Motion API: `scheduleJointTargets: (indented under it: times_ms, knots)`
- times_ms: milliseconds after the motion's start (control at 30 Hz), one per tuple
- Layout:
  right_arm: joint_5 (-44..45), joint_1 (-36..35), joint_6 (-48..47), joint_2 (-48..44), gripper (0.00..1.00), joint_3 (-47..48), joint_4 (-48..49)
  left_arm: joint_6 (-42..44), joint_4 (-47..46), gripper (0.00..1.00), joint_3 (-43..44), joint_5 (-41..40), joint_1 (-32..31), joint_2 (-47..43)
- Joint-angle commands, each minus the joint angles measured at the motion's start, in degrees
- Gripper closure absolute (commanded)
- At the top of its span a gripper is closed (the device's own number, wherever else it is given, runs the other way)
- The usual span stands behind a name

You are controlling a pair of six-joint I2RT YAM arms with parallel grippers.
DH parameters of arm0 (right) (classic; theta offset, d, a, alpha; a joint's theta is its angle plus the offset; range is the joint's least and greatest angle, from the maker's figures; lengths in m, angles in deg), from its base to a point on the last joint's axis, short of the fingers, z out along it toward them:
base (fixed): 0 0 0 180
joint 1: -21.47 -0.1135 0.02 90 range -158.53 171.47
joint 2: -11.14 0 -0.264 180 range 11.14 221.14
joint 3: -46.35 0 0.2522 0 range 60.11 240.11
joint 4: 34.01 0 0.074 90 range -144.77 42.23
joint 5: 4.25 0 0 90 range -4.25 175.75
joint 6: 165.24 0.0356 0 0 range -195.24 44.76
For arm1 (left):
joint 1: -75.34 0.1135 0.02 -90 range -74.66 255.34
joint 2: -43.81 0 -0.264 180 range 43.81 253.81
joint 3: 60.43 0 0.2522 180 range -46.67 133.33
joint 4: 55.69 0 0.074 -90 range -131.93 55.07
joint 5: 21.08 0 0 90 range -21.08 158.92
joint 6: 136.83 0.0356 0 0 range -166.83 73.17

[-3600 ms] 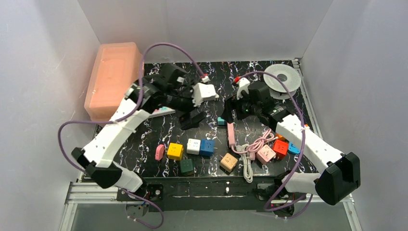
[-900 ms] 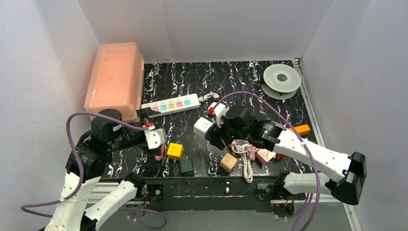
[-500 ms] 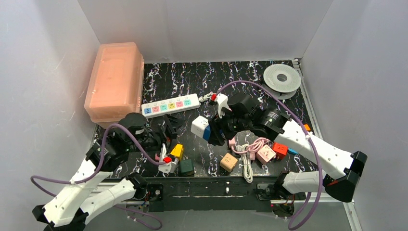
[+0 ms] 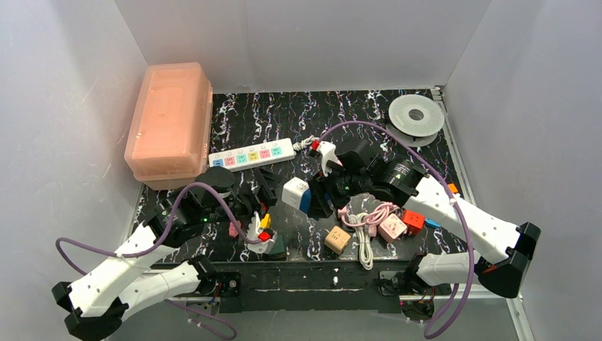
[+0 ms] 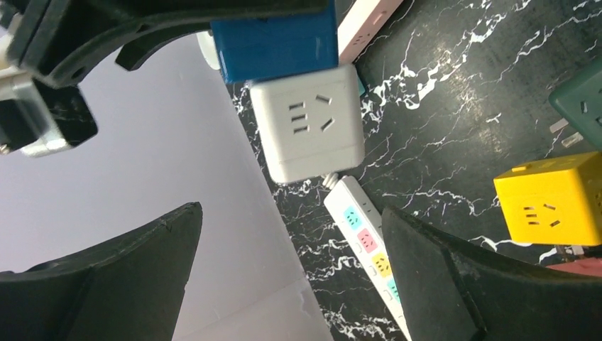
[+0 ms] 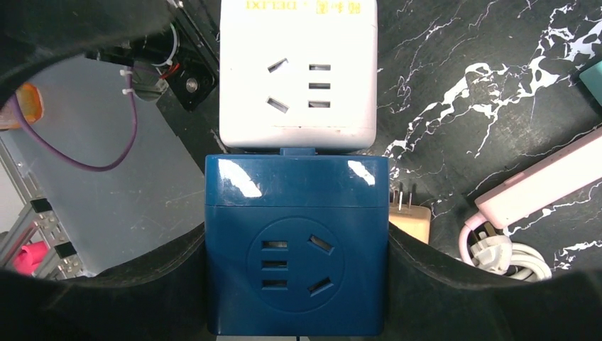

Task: Pull the plug off the socket
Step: Remove the plug from the socket.

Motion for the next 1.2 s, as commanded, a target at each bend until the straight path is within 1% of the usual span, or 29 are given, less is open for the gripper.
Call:
scheduleJointTargets:
  times_ms: [0,133,233,300,367,467,600,633,667,733,933,1000,1133,1167]
  knots:
    - [-1.6,0.1,2.0,-1.8,0.99,4.1,7.0,-6.3,-2.8,0.02,0.5,-3.7,-3.3,2.6]
    - [-1.9,0.1,4.2,-2.5,0.99,3.1,10.4,-12.0,-6.3,0.02,0.3,-5.9,-6.1,3.8]
    - [-3.1,0.1,5.5,-3.2,0.99,1.9,13.5,-14.4,-10.0,0.02,-0.7,-9.4,-7.7,4.8]
    - [-3.9,0.1,5.7,-3.1,0.99,1.9,13.8,-14.7,-14.6,0.02,-1.9,-11.8,-8.0,5.0]
    - [-4.8,0.1,6.0,-3.2,0.99,1.6,14.6,-14.7,-17.2,0.02,-2.5,-12.5,-8.1,5.0]
    - [-5.9,0.1,6.5,-3.8,0.99,1.0,16.3,-14.1,-17.8,0.02,-2.8,-13.2,-8.1,5.5]
    - [-7.8,0.1,6.5,-3.5,0.99,1.1,16.4,-12.3,-19.5,0.02,-4.6,-13.8,-8.1,4.9]
    - [-8.7,0.1,6.5,-3.5,0.99,1.0,16.3,-11.8,-19.4,0.03,-4.8,-13.7,-8.1,4.8]
    - [-9.1,0.1,6.4,-3.6,0.99,0.8,16.2,-11.4,-19.5,0.07,-5.1,-13.3,-8.1,4.7]
    - [-9.2,0.1,6.0,-3.7,0.99,0.2,15.6,-10.1,-19.6,0.22,-5.3,-12.2,-8.1,4.5]
    - [-8.9,0.1,4.1,-3.9,0.99,-0.9,13.1,-7.4,-20.1,0.79,-3.5,-10.0,-8.1,5.7]
    - [-8.8,0.1,3.8,-3.8,0.99,-1.1,12.3,-6.8,-20.1,0.89,-3.9,-9.9,-8.2,5.5]
    - [-8.8,0.1,3.4,-3.9,0.99,-1.5,11.3,-5.7,-20.2,0.92,-4.6,-10.9,-8.7,5.3]
    - [-8.9,0.1,3.4,-4.3,0.99,-2.0,10.8,-5.9,-20.5,0.97,-4.7,-11.4,-8.8,5.4]
